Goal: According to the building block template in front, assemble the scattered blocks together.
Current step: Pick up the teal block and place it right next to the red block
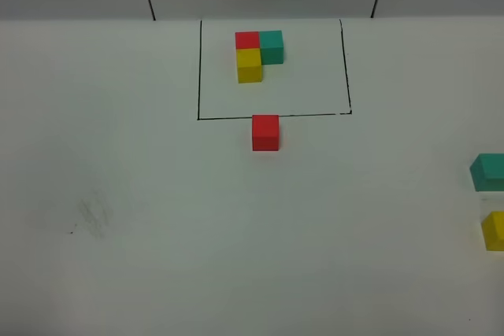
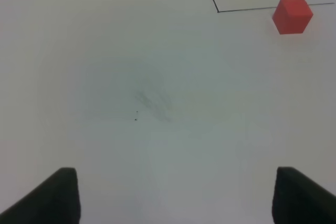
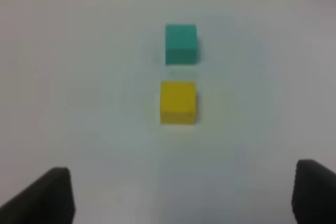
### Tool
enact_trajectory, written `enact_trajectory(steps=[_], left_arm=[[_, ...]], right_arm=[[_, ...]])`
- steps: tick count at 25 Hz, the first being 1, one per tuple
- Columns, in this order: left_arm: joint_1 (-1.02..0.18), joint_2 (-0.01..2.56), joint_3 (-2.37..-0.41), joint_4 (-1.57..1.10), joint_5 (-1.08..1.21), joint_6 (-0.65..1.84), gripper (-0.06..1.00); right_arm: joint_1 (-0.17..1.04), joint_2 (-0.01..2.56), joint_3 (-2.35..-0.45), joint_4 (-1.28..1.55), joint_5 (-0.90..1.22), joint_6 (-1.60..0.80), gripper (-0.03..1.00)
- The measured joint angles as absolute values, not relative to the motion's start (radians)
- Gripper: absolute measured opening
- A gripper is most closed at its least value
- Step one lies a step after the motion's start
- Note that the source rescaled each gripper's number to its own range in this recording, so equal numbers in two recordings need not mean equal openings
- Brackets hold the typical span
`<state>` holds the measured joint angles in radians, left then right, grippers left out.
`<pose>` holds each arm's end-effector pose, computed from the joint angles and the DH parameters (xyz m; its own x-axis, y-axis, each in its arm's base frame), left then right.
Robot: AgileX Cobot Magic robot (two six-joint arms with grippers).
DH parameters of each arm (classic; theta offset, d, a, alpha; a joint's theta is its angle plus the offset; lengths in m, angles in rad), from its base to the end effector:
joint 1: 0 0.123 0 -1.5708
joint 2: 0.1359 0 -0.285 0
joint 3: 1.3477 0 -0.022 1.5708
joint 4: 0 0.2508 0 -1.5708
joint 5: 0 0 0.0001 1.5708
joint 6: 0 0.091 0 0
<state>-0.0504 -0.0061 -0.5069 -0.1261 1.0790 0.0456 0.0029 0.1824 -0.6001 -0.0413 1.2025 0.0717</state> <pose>-0.0082 -0.0097 0.2782 -0.4592 0.0090 -0.8883 0.1420 0.9878 -0.0634 0.0078 -0.0035 0.2943 -0.6396 0.0549 -0.7667 0.0631 0.9978 0.0188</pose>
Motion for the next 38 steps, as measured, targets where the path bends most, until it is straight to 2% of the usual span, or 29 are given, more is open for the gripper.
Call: enact_trajectory(steps=[5, 8, 15, 20, 27, 33, 38], left_arm=[[-0.050, -0.006, -0.507, -0.126, 1.079, 0.046, 0.66], [-0.050, -0.006, -0.507, -0.126, 1.079, 0.046, 0.66], [-0.050, -0.006, -0.507, -0.126, 1.079, 0.046, 0.66], [-0.050, -0.006, -0.507, -0.126, 1.079, 0.046, 0.66], [-0.050, -0.006, -0.507, -0.126, 1.079, 0.046, 0.66], [-0.050, -0.006, -0.507, -0.126, 1.079, 0.046, 0.66], [-0.050, -0.006, -0.507, -0.126, 1.079, 0.046, 0.66]], right_arm=[[0.003, 0.402, -0.697, -0.040, 1.220, 0.061, 0.94], [0.003, 0.534, -0.756, -0.039, 1.216, 0.048, 0.99], [0.003, 0.886, -0.790, -0.018, 1.057, 0.030, 1.00], [0.008, 1.166, -0.794, 0.000, 0.863, 0.023, 1.00], [0.085, 1.514, -0.877, 0.000, 0.688, 0.068, 1.00], [0.088, 1.613, -0.926, -0.063, 0.655, 0.128, 0.99], [0.031, 1.619, -0.927, -0.103, 0.642, 0.143, 0.98]])
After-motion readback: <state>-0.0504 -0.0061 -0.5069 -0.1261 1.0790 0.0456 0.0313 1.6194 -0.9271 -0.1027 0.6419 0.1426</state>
